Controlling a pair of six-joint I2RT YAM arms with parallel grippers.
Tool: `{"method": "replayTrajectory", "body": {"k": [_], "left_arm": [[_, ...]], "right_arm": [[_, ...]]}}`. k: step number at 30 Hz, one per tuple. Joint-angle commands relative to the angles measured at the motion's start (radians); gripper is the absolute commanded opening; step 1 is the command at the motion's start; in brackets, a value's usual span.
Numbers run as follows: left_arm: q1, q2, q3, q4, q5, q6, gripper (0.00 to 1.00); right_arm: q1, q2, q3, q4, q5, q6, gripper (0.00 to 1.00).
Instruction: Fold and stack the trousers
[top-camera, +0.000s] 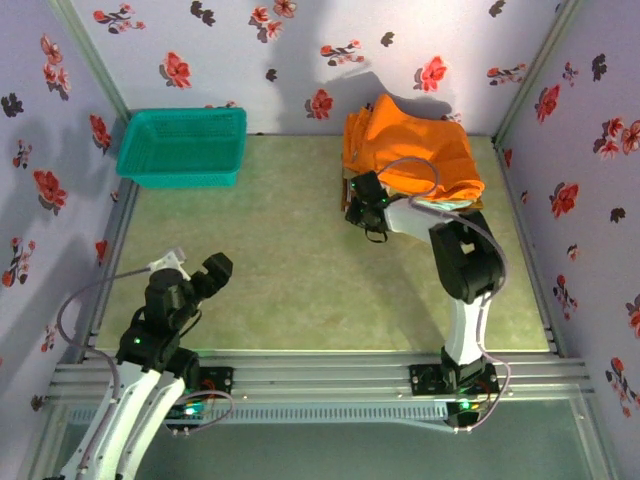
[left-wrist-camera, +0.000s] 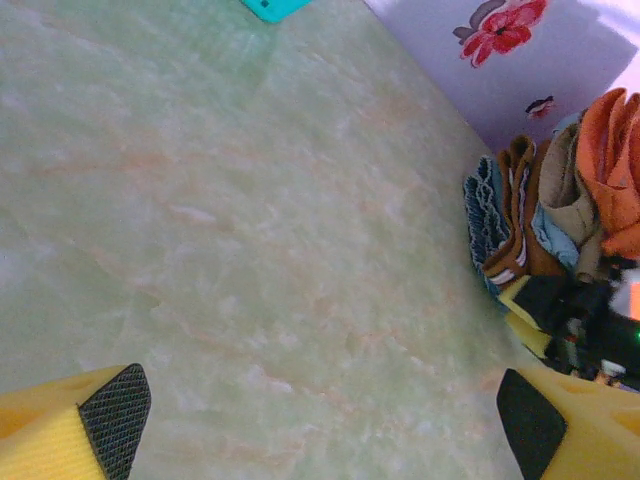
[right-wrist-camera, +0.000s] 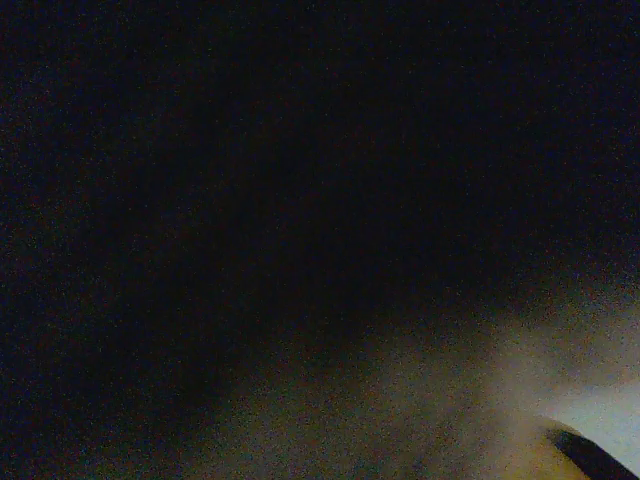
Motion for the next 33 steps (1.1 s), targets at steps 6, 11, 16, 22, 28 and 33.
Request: {"method": "replayTrajectory", "body": {"k": [6, 11, 16, 22, 28, 33], "left_arm": [[0.020, 0.047, 0.027, 0.075, 0.054, 0.070, 0.94], [0.032, 0.107, 0.086, 0.095, 0.066, 0.131, 0.95], [0.044, 0.134, 0.085, 0.129, 0.086, 0.131, 0.95], [0.058, 0.136, 0.079, 0.120, 0.097, 0.131, 0.95], [0.076, 0.133, 0.130, 0.058, 0.078, 0.162, 0.97], [0.078, 0.151, 0.315, -0.152, -0.125, 0.286, 1.00]], "right_arm": [[-0.184, 0.194, 0.265, -0.136, 0.058, 0.127, 0.39], [-0.271, 0.268, 0.404, -0.240, 0.087, 0.092, 0.38], [-0.356, 0.280, 0.417, -0.269, 0.090, 0.061, 0.36], [-0.430, 0.246, 0.384, -0.267, 0.058, 0.004, 0.37], [-0.420, 0.166, 0.342, -0.237, -0.095, -0.032, 0.48], [-0.372, -0.191, -0.001, -0.077, -0.181, -0.037, 0.89]]}}
